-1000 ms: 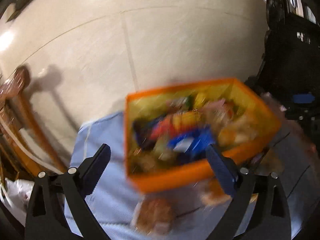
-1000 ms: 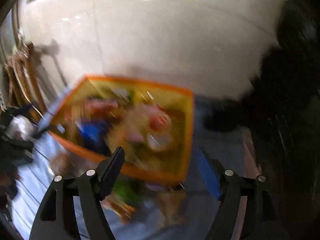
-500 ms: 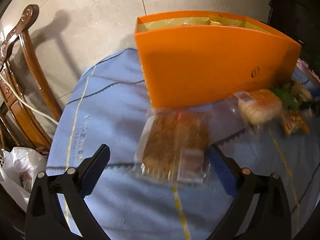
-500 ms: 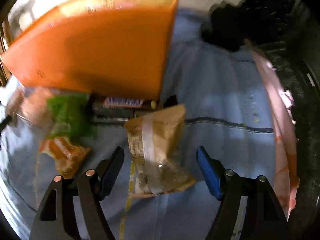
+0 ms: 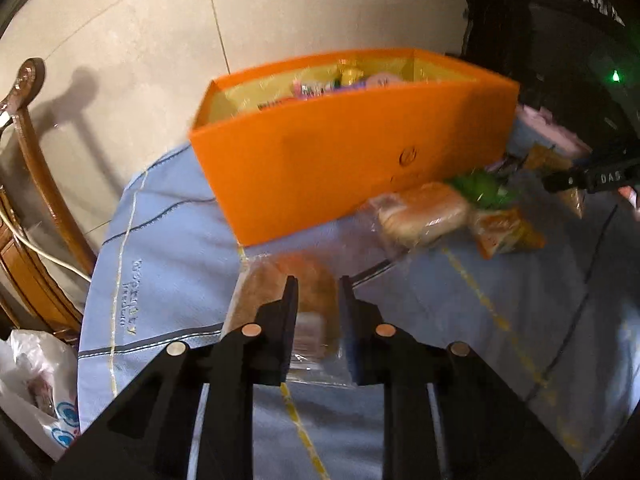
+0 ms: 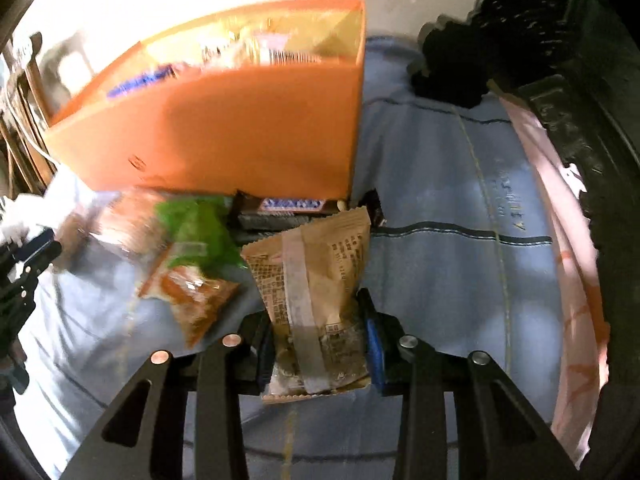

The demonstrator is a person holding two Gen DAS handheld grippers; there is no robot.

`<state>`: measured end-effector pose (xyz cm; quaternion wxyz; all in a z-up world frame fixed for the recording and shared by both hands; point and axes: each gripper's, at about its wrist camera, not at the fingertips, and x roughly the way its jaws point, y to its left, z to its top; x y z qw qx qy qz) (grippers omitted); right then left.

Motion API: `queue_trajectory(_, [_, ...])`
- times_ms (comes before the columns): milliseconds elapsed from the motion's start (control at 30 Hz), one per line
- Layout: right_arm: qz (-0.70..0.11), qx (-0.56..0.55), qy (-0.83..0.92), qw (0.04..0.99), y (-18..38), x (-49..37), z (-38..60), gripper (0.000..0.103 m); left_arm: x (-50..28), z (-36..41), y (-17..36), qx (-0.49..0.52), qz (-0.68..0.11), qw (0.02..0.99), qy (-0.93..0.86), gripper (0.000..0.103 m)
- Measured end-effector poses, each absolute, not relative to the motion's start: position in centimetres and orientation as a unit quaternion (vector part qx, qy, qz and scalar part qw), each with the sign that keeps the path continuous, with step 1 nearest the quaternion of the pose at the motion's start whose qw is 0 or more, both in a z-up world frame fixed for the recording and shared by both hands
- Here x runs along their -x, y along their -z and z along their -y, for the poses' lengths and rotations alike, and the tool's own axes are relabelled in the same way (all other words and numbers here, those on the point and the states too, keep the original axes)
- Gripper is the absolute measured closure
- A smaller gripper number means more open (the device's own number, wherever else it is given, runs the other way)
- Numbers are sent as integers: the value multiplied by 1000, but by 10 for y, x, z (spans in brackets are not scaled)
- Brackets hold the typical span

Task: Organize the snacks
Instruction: 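Grasp the round bread pack with left tool while right tool grasps brown paper snack bag, then carry both packs over the orange box and open both tools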

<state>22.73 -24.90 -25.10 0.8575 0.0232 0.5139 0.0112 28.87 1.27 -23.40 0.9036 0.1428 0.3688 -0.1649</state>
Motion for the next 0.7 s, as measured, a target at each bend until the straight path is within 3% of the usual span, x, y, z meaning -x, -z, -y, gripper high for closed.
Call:
queue_trajectory(100, [-517, -22, -16, 855, 251, -221, 246, 66, -290, -12, 240, -143, -389, 896, 161, 80])
queue_trajectory(133, [-520, -20, -16, 854, 251, -218, 244, 66, -290, -11, 243, -146, -395, 894, 153, 55])
queue_trajectory(233, [-520, -21, -15, 854, 250, -212, 243, 66, -288, -22, 243, -128, -367, 914, 116, 9])
queue_trajectory(433, [-525, -12, -21, 851, 253, -212, 242, 66, -326, -6, 279, -184, -412, 886, 104, 4])
queue_trajectory(467, [-526, -9, -23, 850, 252, -211, 241, 66, -326, -6, 279, -180, -406, 890, 108, 9])
queue_trajectory(500, [-526, -7, -25, 850, 251, -211, 241, 66, -327, -4, 278, -176, -410, 886, 125, 29])
queue_trajectory(700, [-507, -17, -29, 861, 236, -214, 242, 66, -294, 7, 256, -168, -377, 894, 175, 29])
